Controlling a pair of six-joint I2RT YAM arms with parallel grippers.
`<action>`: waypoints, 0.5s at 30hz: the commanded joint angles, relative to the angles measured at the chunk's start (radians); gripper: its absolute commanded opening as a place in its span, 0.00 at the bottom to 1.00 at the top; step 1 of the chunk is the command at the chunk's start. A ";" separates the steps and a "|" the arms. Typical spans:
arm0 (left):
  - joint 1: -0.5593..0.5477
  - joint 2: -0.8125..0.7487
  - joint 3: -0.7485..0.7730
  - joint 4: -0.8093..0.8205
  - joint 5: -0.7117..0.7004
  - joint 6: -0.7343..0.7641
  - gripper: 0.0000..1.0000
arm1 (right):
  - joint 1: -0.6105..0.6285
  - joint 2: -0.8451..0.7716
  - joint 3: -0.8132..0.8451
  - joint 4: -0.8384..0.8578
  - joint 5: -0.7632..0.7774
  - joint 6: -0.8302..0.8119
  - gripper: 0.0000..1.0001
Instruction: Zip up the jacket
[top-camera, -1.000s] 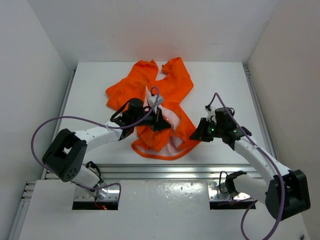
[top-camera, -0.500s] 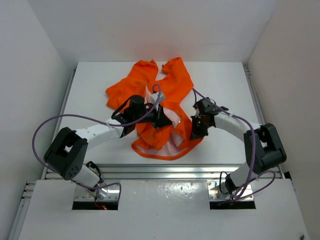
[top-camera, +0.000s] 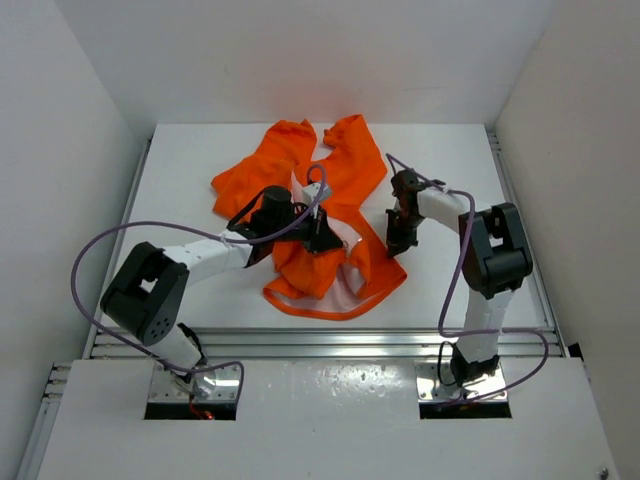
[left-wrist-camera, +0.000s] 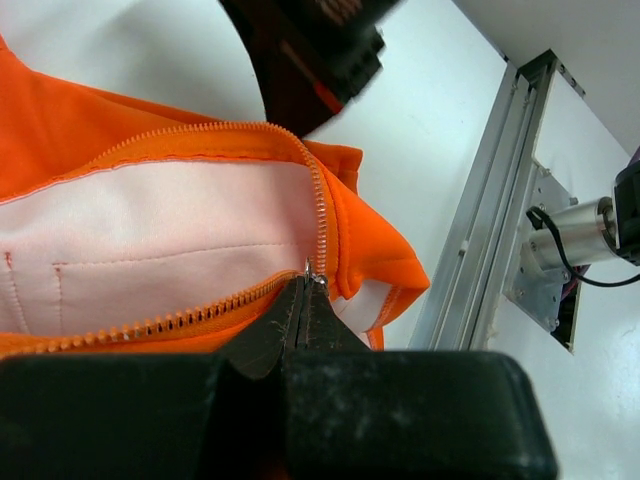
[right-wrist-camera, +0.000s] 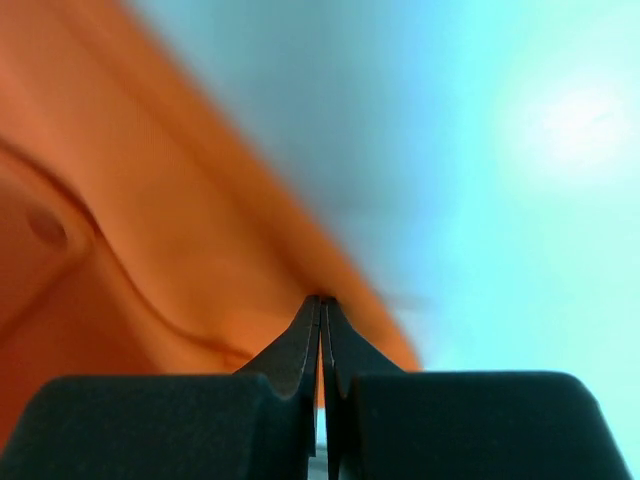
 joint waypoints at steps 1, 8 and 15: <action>0.017 0.030 0.047 0.039 0.035 0.033 0.00 | -0.041 0.021 0.093 -0.025 0.053 -0.030 0.00; 0.017 0.076 0.090 0.039 0.035 0.042 0.00 | -0.065 0.000 0.189 0.056 -0.032 -0.176 0.00; 0.017 0.076 0.110 0.021 0.025 0.042 0.00 | -0.038 -0.250 -0.042 0.271 -0.378 -0.219 0.00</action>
